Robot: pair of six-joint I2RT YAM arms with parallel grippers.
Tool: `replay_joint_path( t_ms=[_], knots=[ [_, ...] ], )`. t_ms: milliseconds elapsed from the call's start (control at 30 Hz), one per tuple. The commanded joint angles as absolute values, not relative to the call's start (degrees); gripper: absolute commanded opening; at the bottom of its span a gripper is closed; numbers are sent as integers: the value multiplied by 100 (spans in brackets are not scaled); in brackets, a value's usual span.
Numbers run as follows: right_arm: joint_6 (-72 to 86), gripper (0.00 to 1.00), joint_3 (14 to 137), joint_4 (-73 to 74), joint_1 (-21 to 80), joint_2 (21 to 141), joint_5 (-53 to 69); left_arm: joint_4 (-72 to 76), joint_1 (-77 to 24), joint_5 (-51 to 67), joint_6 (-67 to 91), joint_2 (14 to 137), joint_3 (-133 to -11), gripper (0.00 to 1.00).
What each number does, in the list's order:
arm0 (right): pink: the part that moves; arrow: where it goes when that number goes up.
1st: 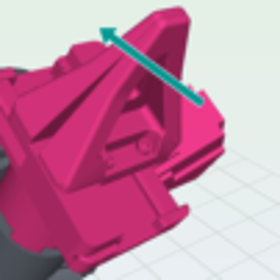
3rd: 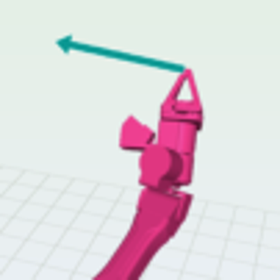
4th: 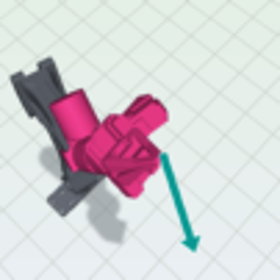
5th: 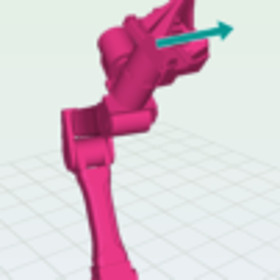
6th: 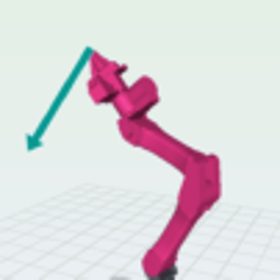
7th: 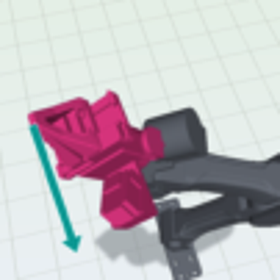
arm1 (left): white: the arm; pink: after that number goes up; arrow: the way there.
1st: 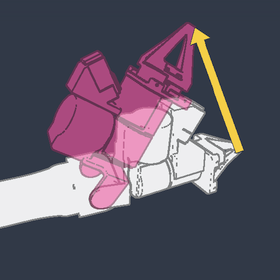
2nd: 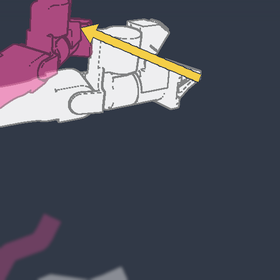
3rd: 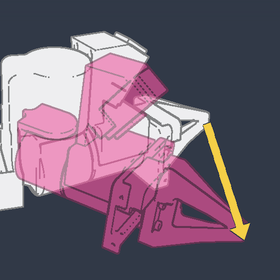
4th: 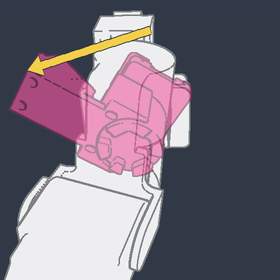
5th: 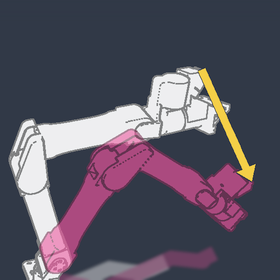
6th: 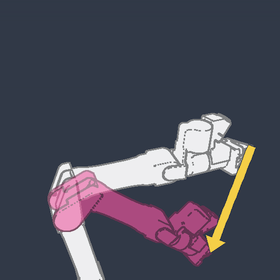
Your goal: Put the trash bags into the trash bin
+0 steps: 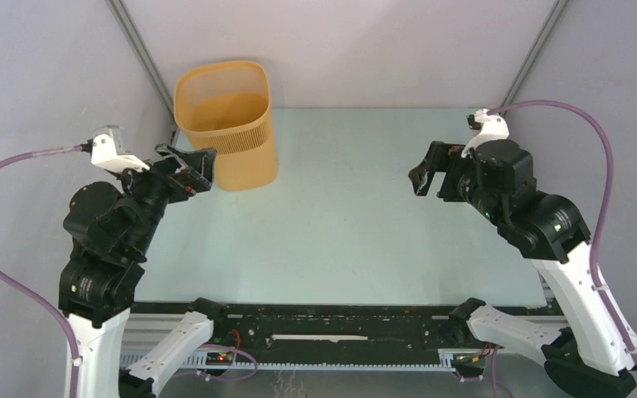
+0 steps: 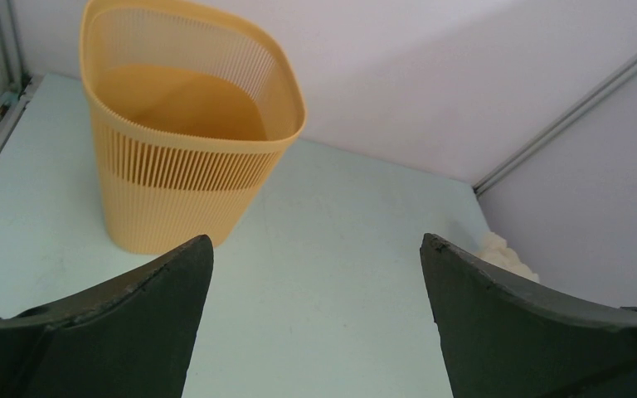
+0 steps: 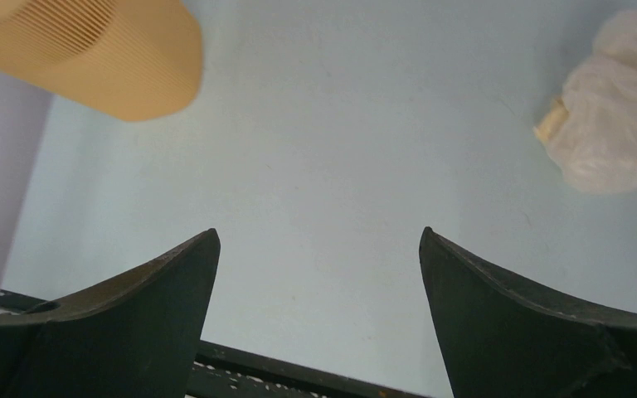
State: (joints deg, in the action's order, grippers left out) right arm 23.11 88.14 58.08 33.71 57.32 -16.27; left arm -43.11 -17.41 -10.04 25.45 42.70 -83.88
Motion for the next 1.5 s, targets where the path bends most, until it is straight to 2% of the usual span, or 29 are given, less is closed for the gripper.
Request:
replay_joint_path(
  t_ms=[0, 500, 667, 1000, 1467],
  knots=[
    [2483, 99, 8833, 6239, 3300, 5809, -2055, -4548, -1814, -1400, 2488, 4336, -8248, 100],
    [2443, 100, 8794, 6551, 3219, 5952, -2322, -4766, -1916, -1658, 2473, 4326, -8003, 100],
    [2277, 100, 8798, 6510, 2962, 6397, -2256, -4790, -2005, -1412, 2500, 4505, -7965, 100],
    [2064, 100, 7944, 5074, 816, 6793, -567, -4808, -2383, -1380, 2409, 4796, -7959, 100],
    [1976, 93, 7778, 4192, -1505, 8519, 490, -4460, -2387, -1388, 2168, 4863, -7673, 100]
  ],
)
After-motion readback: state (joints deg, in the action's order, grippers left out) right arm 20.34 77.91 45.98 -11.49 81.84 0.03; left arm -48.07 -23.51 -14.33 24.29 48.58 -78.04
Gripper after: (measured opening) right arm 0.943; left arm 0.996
